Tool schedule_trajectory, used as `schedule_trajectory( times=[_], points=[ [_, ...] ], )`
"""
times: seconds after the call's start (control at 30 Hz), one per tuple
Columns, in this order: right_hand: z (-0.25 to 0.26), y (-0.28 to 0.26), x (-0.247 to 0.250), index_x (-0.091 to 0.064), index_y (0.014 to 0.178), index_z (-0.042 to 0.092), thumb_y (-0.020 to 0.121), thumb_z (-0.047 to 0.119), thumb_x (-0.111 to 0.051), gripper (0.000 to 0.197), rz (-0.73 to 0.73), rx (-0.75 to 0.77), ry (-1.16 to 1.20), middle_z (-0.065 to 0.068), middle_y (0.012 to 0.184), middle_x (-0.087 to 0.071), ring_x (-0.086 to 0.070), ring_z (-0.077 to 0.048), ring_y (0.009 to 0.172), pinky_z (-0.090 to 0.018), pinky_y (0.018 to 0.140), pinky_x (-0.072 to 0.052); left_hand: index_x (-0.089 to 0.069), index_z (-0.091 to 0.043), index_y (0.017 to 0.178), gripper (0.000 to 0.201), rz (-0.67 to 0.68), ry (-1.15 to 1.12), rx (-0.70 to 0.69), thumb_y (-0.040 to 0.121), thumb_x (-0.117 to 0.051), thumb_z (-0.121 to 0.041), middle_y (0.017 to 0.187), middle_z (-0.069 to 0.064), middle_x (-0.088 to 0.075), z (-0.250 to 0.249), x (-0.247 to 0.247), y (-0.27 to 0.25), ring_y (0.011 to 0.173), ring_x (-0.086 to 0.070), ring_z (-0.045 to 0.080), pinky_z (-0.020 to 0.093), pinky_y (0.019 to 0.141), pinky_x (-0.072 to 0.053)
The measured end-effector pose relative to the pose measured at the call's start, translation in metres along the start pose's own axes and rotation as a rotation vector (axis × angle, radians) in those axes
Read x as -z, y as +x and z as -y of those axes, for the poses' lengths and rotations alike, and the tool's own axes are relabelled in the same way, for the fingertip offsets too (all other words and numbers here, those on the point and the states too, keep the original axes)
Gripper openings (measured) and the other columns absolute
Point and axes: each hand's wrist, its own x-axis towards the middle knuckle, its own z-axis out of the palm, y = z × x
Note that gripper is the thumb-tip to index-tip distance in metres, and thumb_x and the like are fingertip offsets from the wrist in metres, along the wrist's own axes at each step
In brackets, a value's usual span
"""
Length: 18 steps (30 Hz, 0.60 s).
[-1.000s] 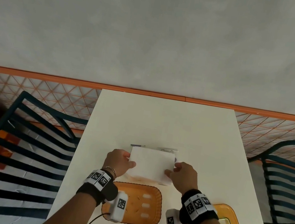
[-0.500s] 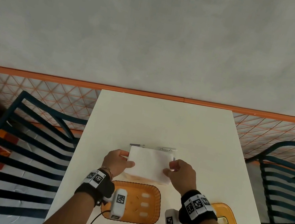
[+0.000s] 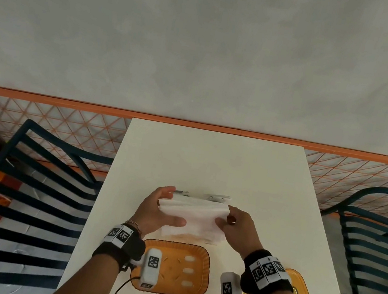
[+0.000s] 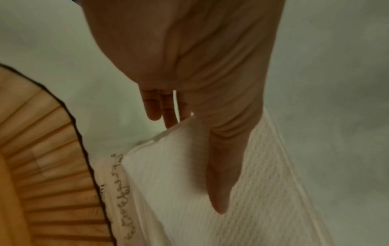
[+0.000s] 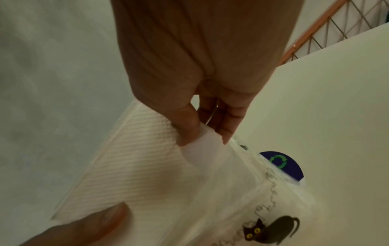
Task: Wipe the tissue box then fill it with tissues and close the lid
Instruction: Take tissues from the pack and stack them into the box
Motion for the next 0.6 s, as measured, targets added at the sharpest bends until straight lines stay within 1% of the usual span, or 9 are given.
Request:
schedule_trajectory(
  times=[0.03,0.1,0.13,0.17,0.2,0.3,0.4,0.5,0.6],
  points=[
    [-0.001,-0.001,0.000,-0.063,0.081,0.012,0.084,0.018,-0.071,0.010,-0.006,0.001,0.016,0.000,0.068,-0.050,-0.046,-0.019,0.064,-0.032,0.066,-0.042,-0.064,-0.039,0.122,0.082,0.018,-0.006,-0.021,0.050,-0.101,-0.023,0.120,-0.013,-0.065,-0.001,0.000,-0.001,0.109,-0.064,0.011,0.030,0.091,-0.058],
    [-0.001,-0.001,0.000,-0.066,0.086,0.016,0.081,0.023,-0.070,0.010,-0.027,0.006,0.057,-0.007,0.070,-0.060,-0.053,-0.027,0.066,-0.038,0.068,-0.049,-0.076,-0.033,0.104,0.056,0.030,-0.039,-0.032,0.057,-0.096,-0.009,0.108,-0.006,-0.075,-0.006,-0.002,-0.002,0.102,-0.070,0.017,0.026,0.081,-0.059],
    [0.000,0.000,0.000,-0.068,0.088,0.018,0.080,0.024,-0.069,0.010,-0.034,0.017,0.078,-0.011,0.075,-0.067,-0.058,-0.033,0.071,-0.041,0.070,-0.053,-0.079,-0.028,0.096,0.045,0.029,-0.041,-0.042,0.061,-0.092,-0.004,0.101,-0.003,-0.077,-0.009,-0.004,-0.003,0.097,-0.072,0.019,0.023,0.076,-0.058],
    [0.002,-0.001,0.000,-0.070,0.090,0.020,0.081,0.021,-0.069,0.010,-0.039,0.036,0.105,-0.010,0.080,-0.071,-0.063,-0.033,0.076,-0.041,0.071,-0.054,-0.081,-0.025,0.090,0.036,0.021,-0.030,-0.061,0.065,-0.088,0.000,0.095,-0.002,-0.078,-0.012,-0.006,-0.003,0.092,-0.072,0.018,0.020,0.071,-0.056],
    [0.003,-0.001,0.001,-0.072,0.091,0.022,0.083,0.016,-0.070,0.011,-0.052,0.050,0.140,-0.006,0.083,-0.074,-0.065,-0.030,0.077,-0.036,0.070,-0.054,-0.081,-0.023,0.086,0.031,0.011,-0.020,-0.080,0.068,-0.084,0.002,0.092,-0.003,-0.078,-0.016,-0.009,-0.003,0.087,-0.071,0.015,0.017,0.068,-0.054],
    [0.007,-0.001,0.001,-0.076,0.093,0.028,0.085,0.005,-0.072,0.024,-0.077,0.113,0.218,0.008,0.092,-0.076,-0.067,-0.012,0.081,-0.020,0.071,-0.052,-0.080,-0.024,0.081,0.030,-0.032,-0.038,-0.100,0.070,-0.077,0.004,0.089,-0.007,-0.077,-0.026,-0.016,0.002,0.079,-0.067,0.007,0.017,0.067,-0.053],
    [0.003,-0.001,-0.001,-0.073,0.102,0.033,0.078,0.005,-0.078,0.038,-0.030,0.135,0.167,0.015,0.101,-0.074,-0.065,-0.002,0.085,-0.017,0.073,-0.050,-0.079,-0.027,0.084,0.034,-0.046,-0.024,-0.091,0.067,-0.075,0.003,0.093,-0.010,-0.077,-0.024,-0.020,0.007,0.083,-0.068,0.007,0.019,0.069,-0.054],
    [-0.001,0.002,-0.005,-0.071,0.112,0.037,0.070,0.008,-0.085,0.053,0.013,0.096,0.100,0.020,0.109,-0.070,-0.064,0.005,0.095,-0.015,0.083,-0.048,-0.078,-0.026,0.088,0.041,-0.064,0.007,-0.066,0.064,-0.075,0.006,0.097,-0.014,-0.077,-0.015,-0.022,0.011,0.095,-0.070,0.007,0.017,0.075,-0.054],
    [0.001,0.008,-0.006,-0.074,0.111,0.032,0.069,0.012,-0.088,0.049,0.028,0.095,0.015,0.018,0.107,-0.071,-0.063,0.006,0.097,-0.009,0.081,-0.045,-0.079,-0.023,0.088,0.041,-0.078,0.020,-0.050,0.065,-0.073,0.010,0.095,-0.012,-0.077,-0.012,-0.022,0.012,0.098,-0.070,0.008,0.020,0.079,-0.056]
  ],
)
